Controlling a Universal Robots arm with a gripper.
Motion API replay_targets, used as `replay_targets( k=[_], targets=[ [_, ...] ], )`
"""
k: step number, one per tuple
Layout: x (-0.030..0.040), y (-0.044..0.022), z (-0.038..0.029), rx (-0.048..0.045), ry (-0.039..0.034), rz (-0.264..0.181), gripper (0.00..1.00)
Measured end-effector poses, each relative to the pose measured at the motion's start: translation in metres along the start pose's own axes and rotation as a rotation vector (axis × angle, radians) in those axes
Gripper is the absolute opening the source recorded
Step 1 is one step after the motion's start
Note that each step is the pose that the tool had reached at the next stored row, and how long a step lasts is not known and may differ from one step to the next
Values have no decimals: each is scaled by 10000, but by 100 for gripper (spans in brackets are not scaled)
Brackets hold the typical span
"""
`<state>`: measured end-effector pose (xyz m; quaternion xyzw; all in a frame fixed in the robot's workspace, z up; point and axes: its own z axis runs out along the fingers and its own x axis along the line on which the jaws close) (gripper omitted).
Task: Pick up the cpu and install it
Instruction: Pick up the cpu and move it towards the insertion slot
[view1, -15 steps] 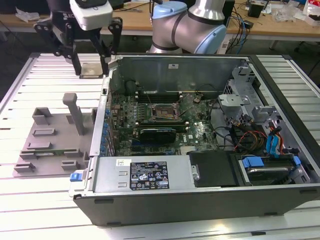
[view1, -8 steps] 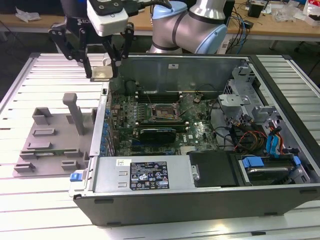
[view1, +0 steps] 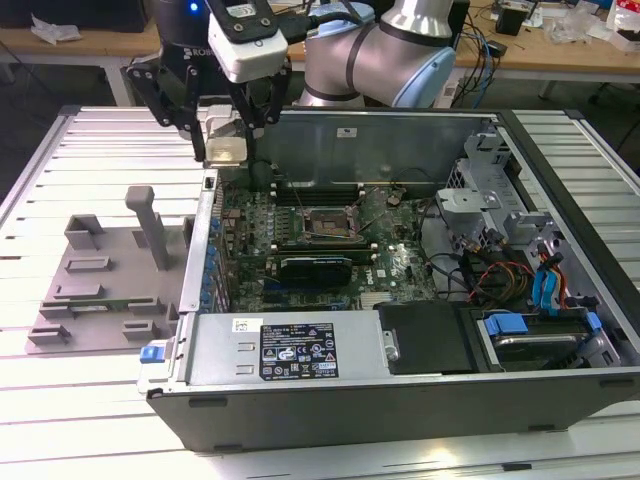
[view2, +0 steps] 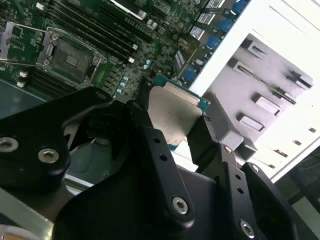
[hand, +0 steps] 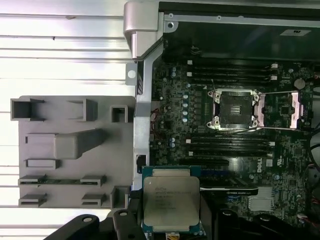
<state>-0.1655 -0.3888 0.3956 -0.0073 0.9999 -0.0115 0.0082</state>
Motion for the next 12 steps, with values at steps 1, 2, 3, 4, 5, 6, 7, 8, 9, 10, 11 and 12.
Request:
replay_targets(
  k=[1, 2, 3, 4, 5, 6, 7, 8, 9, 10, 11, 12],
  targets=[
    [-25, 1, 12, 4, 0, -1, 55],
    [-43, 2, 21, 6, 0, 0, 55],
    [-61, 3, 29, 7, 0, 0, 55],
    [-70, 3, 33, 9, 0, 0, 55],
    [-81, 3, 37, 10, 1, 0, 55],
    [-101, 4, 44, 11, 0, -1, 55],
    [-112, 4, 48, 13, 0, -1, 55],
    [-122, 4, 52, 14, 0, -1, 55],
    [-140, 4, 57, 16, 0, -1, 55],
    [-152, 4, 61, 19, 0, -1, 55],
    [-161, 5, 64, 21, 1, -1, 55],
    [-182, 5, 70, 26, 1, -1, 55]
  ],
)
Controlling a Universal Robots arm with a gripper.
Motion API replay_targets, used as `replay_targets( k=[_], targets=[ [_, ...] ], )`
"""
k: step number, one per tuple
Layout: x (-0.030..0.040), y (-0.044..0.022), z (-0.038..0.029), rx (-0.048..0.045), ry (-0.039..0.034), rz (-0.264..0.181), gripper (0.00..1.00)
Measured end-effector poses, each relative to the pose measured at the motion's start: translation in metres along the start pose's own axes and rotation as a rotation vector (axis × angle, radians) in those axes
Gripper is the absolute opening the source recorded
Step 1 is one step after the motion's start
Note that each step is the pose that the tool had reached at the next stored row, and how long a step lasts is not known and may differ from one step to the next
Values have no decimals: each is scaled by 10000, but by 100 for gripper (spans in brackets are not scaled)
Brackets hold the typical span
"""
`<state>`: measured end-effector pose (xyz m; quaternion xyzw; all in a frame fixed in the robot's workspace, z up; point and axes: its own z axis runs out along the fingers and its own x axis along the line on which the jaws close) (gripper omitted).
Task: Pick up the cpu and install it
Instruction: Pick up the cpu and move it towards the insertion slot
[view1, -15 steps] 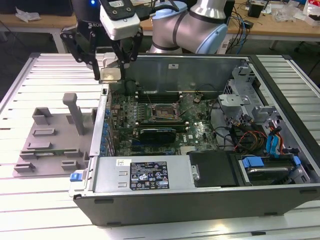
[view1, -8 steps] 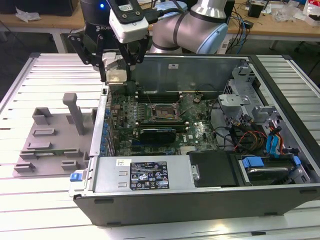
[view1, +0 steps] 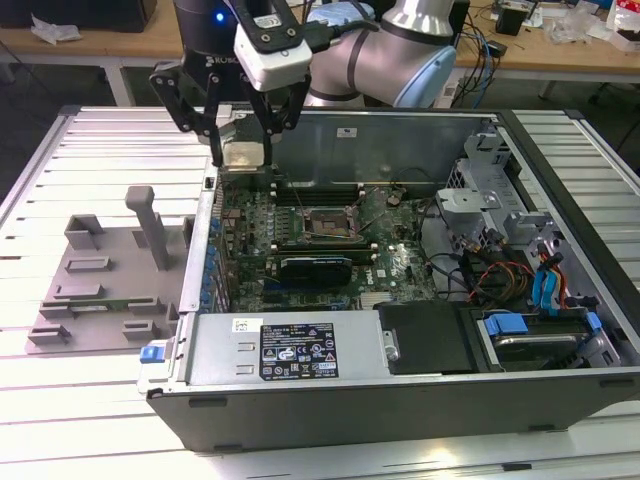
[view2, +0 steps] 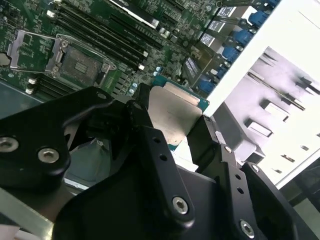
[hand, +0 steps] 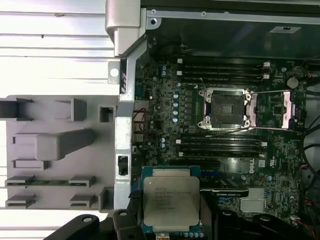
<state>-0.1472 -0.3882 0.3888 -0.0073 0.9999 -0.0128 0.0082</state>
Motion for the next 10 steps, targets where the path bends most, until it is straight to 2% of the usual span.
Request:
replay_targets(
  k=[10],
  targets=[
    [-131, 0, 51, 35, 0, -1, 55]
  ],
)
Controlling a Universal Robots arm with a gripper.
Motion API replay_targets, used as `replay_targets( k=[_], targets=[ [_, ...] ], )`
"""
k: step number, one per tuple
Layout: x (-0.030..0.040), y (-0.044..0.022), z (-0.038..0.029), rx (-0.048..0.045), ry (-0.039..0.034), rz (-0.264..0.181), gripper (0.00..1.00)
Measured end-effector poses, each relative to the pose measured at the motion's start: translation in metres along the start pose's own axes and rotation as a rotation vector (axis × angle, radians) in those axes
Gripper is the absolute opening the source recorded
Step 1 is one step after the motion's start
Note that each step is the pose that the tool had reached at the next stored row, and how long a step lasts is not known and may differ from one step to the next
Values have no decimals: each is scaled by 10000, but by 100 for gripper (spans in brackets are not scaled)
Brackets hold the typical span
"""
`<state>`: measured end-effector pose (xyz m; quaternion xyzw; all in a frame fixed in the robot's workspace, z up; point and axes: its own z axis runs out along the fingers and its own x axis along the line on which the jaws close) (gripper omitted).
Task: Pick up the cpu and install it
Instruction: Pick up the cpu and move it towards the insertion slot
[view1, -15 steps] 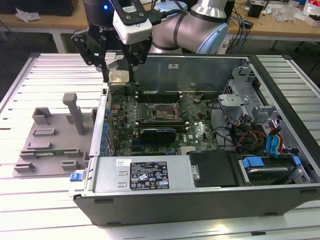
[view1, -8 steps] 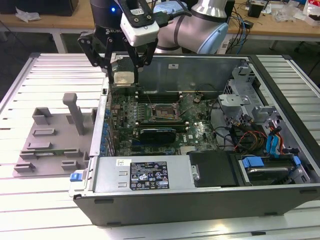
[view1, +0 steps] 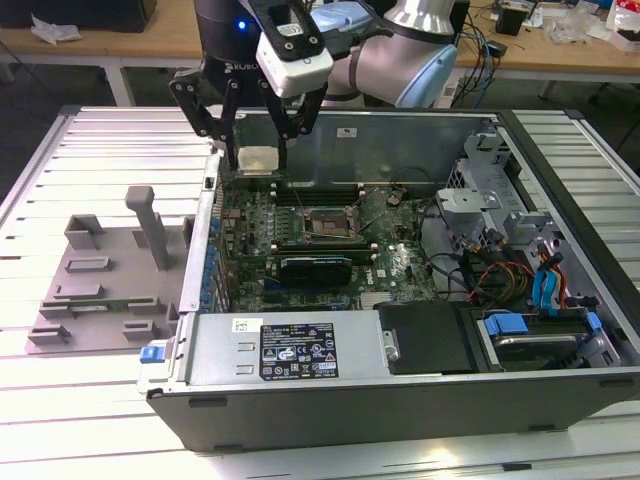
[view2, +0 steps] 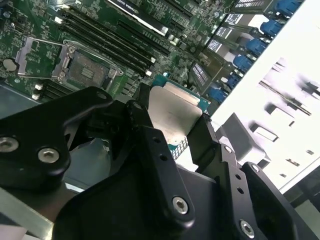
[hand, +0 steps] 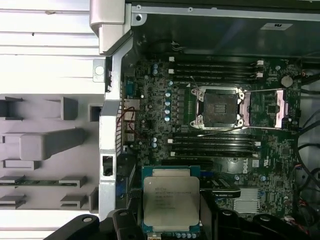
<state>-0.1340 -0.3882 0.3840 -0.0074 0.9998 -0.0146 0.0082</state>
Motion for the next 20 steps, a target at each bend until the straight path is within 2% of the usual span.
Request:
replay_targets(
  k=[10, 16, 18, 20],
  targets=[
    [-88, 1, 49, 29, 1, 0, 55],
    [-223, 28, 100, 35, 10, 0, 55],
    [-288, 59, 124, 34, 18, -1, 55],
    [-388, 105, 156, 35, 37, -2, 55]
  ],
)
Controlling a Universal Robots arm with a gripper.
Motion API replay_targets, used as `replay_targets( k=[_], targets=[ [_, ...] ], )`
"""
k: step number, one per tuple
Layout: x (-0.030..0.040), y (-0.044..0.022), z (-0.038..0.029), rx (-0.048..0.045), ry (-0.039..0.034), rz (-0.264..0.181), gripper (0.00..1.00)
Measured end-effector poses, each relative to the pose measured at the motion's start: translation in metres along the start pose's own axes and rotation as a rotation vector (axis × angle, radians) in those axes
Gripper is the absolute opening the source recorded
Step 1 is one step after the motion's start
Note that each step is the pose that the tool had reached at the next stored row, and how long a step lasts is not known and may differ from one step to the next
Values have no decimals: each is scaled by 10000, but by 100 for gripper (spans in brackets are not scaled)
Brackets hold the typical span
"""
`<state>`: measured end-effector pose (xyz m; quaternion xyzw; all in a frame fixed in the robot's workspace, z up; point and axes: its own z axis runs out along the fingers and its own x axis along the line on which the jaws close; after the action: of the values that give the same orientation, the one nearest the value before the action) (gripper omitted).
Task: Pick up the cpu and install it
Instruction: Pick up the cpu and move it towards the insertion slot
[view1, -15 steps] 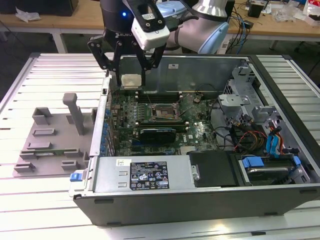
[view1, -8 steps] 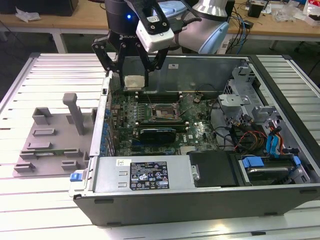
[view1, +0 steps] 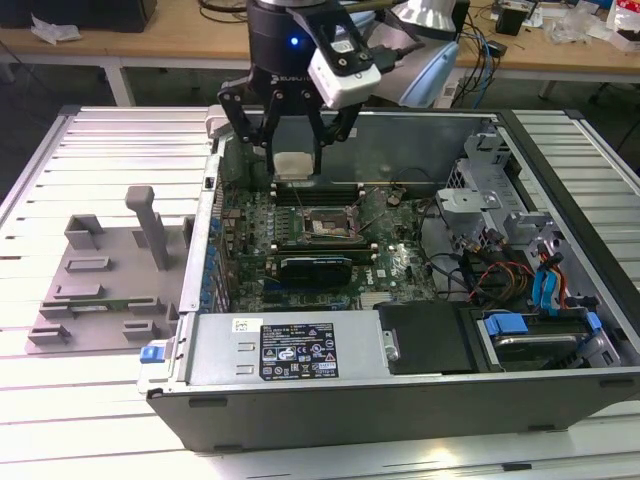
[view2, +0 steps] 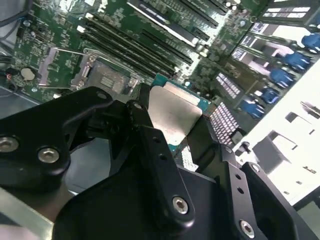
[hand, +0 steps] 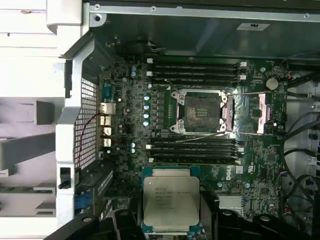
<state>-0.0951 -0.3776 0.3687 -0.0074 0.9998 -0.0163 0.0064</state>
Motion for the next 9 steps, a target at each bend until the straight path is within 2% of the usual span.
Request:
replay_targets(
  k=[9],
  targets=[
    [-311, 111, 160, -2, 110, -5, 55]
  ],
)
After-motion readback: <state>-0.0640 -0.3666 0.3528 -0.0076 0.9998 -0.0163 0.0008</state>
